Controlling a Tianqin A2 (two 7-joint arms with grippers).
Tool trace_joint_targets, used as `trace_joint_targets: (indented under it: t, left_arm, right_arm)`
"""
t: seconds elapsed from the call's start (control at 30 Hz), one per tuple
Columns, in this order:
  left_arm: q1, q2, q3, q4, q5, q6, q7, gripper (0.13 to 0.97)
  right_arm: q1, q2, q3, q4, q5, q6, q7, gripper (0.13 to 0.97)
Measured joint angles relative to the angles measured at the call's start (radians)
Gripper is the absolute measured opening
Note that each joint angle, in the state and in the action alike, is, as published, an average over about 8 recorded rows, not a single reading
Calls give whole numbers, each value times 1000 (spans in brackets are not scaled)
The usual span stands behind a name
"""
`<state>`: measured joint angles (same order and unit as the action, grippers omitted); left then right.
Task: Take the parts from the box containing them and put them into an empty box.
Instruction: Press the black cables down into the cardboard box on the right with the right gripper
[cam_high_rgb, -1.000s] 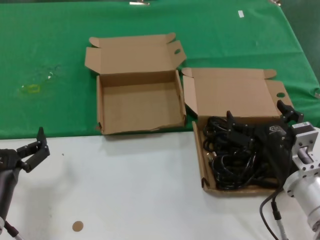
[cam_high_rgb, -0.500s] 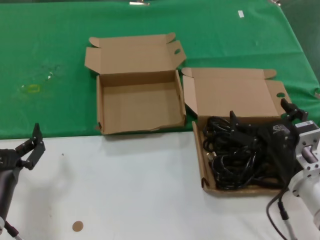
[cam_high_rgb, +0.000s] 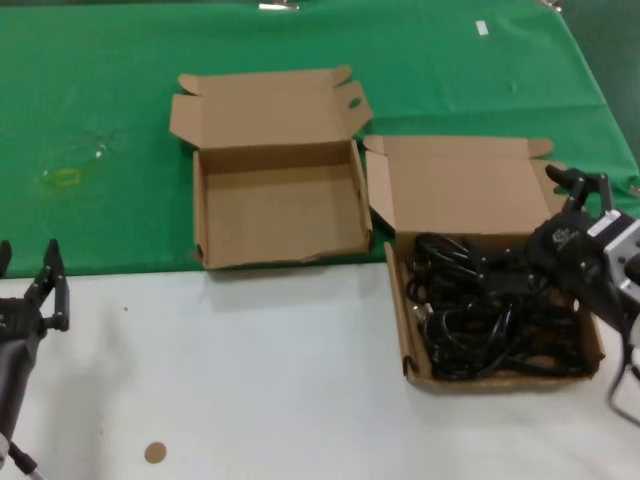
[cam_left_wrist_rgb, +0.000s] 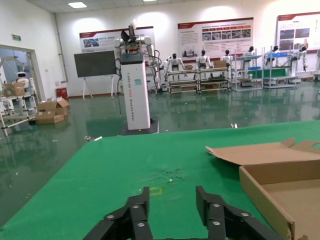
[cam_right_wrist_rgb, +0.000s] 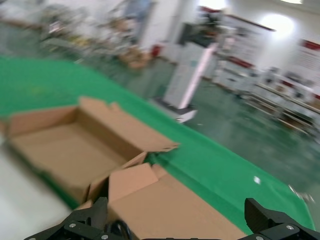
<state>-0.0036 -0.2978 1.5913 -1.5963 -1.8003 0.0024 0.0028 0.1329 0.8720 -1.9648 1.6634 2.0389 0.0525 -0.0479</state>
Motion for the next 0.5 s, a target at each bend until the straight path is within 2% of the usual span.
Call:
trace_joint_targets:
  t: [0.17,0.27,0.5]
  left_arm:
    - [0,0,0,0,0,0,0,333]
    - [0,0,0,0,0,0,0,333]
    - [0,0,0,0,0,0,0,237]
  right_arm:
    - [85,127,-53,-15,-72,-149,35,966]
    - [135,178,-59,-28,-115,-269,35,966]
    - [262,247,-76,-77,-126,-573,-121,966]
